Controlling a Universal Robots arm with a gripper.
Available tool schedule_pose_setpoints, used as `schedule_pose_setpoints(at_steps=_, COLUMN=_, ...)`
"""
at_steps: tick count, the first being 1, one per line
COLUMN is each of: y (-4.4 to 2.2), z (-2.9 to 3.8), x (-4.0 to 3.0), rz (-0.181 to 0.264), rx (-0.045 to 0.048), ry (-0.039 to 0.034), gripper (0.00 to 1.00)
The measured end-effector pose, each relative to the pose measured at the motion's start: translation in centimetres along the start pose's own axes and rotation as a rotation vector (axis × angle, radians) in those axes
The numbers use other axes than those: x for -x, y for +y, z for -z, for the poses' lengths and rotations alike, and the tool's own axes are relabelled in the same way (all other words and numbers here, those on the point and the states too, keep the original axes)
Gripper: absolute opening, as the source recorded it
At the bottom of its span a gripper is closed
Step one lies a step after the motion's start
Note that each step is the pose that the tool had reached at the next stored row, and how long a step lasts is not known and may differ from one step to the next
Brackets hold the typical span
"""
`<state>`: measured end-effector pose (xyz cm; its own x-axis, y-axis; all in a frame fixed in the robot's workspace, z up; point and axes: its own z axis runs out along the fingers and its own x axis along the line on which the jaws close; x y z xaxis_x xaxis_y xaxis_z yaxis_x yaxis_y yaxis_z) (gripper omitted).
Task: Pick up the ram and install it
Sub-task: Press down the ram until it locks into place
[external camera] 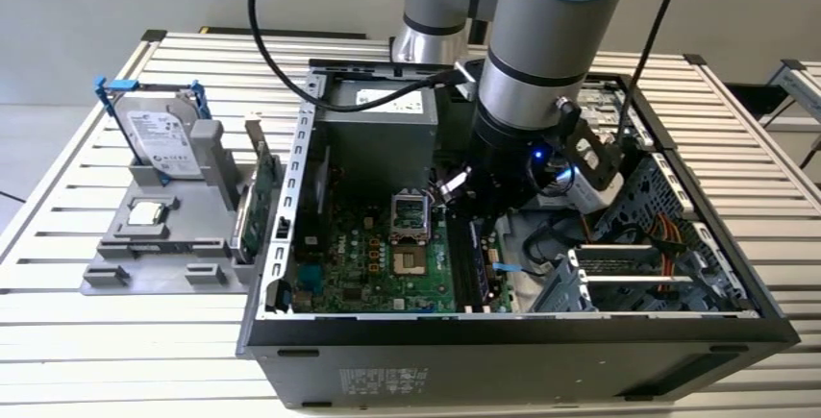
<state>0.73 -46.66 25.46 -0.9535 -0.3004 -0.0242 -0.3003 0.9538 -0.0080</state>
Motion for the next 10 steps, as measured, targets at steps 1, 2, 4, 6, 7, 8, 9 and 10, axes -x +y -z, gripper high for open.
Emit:
schedule_pose_setpoints(at_steps=1, y=0.01, z=0.0, x=0.0, rz=0.017, rx=0.0003, ry=-0.0001, gripper=0.0)
schedule_pose_setpoints(at_steps=2, y=0.02, z=0.01, x=0.0, rz=0.033, rx=0.0007, ry=-0.0002, gripper=0.0)
schedule_pose_setpoints(at_steps=4, y=0.04, z=0.0, x=0.01, rz=0.066, rx=0.0016, ry=-0.0005, gripper=0.0)
schedule_pose_setpoints(at_steps=6, y=0.05, z=0.0, x=0.01, rz=0.097, rx=0.0023, ry=-0.0008, gripper=0.0)
schedule_pose_setpoints(at_steps=7, y=0.06, z=0.0, x=0.02, rz=0.11, rx=0.0027, ry=-0.0009, gripper=0.0)
schedule_pose_setpoints(at_steps=8, y=0.06, z=0.0, x=0.02, rz=0.125, rx=0.003, ry=-0.001, gripper=0.0)
schedule_pose_setpoints(at_steps=9, y=0.07, z=0.0, x=0.02, rz=0.14, rx=0.0034, ry=-0.0011, gripper=0.0)
schedule_pose_setpoints(at_steps=10, y=0.08, z=0.0, x=0.02, rz=0.153, rx=0.0037, ry=-0.0012, gripper=0.0)
